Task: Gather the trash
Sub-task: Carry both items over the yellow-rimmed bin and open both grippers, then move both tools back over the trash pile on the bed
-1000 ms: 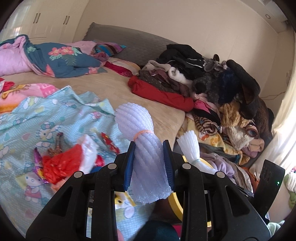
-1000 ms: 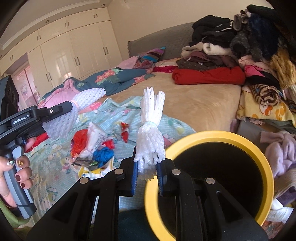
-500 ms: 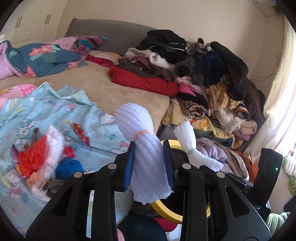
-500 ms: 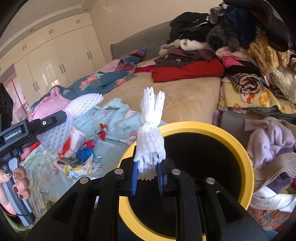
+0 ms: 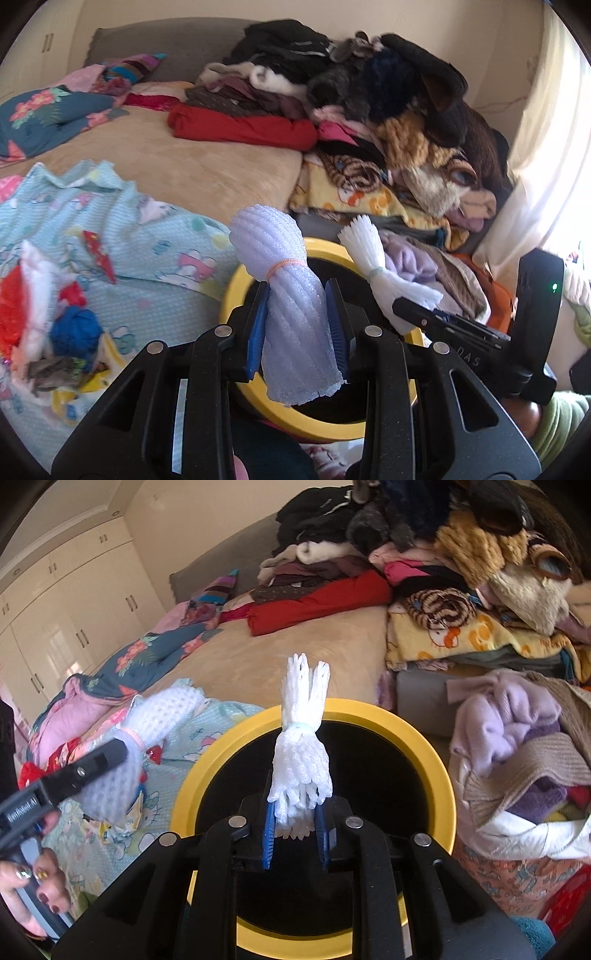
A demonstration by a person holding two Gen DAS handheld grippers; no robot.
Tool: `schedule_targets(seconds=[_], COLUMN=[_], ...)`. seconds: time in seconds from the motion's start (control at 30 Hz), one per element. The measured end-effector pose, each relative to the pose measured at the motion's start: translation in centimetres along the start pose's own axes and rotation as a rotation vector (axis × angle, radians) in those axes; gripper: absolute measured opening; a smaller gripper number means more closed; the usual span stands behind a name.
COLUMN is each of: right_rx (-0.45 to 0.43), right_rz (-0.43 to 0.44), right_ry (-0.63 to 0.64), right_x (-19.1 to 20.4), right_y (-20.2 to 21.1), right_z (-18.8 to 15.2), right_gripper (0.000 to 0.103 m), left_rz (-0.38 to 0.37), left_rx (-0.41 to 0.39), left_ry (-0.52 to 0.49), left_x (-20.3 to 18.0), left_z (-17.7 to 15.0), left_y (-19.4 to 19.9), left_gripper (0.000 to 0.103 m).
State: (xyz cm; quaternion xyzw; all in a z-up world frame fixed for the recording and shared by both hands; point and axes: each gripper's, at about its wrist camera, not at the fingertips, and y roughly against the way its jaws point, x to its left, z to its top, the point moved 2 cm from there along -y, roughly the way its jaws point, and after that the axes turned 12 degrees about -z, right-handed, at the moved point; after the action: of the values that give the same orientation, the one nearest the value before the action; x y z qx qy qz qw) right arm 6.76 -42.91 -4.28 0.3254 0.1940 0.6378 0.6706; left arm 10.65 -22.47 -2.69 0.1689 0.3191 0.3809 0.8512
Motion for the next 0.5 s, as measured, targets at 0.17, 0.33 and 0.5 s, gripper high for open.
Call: schedule_targets(seconds=[0.17, 0.33, 0.5], right_rx=[0.010, -0.009, -0.069], right_rz=[-0.032, -0.063, -0.044], right_ry=[-0.026, -0.034, -0.006], right_x=[-0.7, -0.8, 0.6], right_y=[-0.2, 0.0, 1.0], right_z=[-0.1, -0.1, 0.1], right_gripper=[0.040, 0.056, 0.065], left_rz=[-0.034, 0.020, 0.112], left_rx=[0.031, -0.020, -0.097], left_ry=[0.000, -0.016, -0.036], left_x=[0.1, 0.5, 1.5], left_z=[-0.4, -0.4, -0.1], left_y=[-1.4, 0.0, 2.8], left_gripper=[0.041, 0.084, 0.092])
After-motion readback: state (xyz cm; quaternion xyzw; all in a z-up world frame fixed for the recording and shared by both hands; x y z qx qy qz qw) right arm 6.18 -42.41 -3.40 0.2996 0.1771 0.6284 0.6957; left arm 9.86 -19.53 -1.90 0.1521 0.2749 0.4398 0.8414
